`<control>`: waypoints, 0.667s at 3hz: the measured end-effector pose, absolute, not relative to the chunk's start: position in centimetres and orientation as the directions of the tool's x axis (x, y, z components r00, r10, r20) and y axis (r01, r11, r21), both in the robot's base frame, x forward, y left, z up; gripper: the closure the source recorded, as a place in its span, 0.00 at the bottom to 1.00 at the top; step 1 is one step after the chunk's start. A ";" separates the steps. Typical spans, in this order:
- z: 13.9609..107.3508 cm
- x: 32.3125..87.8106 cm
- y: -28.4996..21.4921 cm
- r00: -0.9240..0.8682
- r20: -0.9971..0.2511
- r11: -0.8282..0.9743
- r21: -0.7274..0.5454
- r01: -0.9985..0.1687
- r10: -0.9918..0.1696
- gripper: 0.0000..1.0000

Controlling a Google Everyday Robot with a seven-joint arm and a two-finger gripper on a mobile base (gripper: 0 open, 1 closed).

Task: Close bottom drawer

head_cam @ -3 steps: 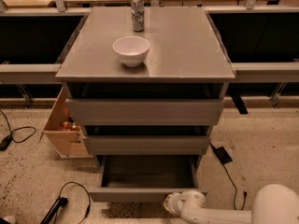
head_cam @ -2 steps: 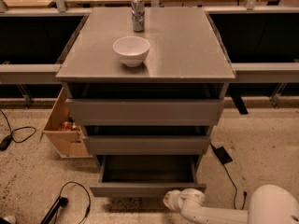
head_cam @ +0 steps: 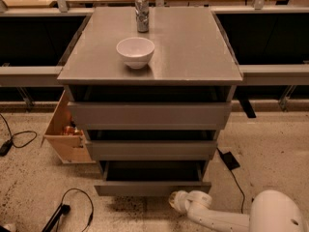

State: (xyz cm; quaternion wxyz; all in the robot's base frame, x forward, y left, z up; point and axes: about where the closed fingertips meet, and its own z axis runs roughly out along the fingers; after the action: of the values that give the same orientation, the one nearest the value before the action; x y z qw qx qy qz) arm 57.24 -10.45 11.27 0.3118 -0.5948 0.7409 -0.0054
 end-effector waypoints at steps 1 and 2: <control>11.6 60.0 -10.7 -0.072 -0.453 0.280 -0.413 -0.867 -0.889 1.00; 11.6 60.0 -10.7 -0.072 -0.453 0.280 -0.413 -0.867 -0.889 1.00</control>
Offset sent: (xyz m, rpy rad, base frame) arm 0.1560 -0.0173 0.0196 -0.0439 -0.1652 0.0531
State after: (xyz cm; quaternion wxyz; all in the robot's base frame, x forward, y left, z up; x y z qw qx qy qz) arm 60.02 -10.68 11.58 0.3233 -0.5998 0.7318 -0.0172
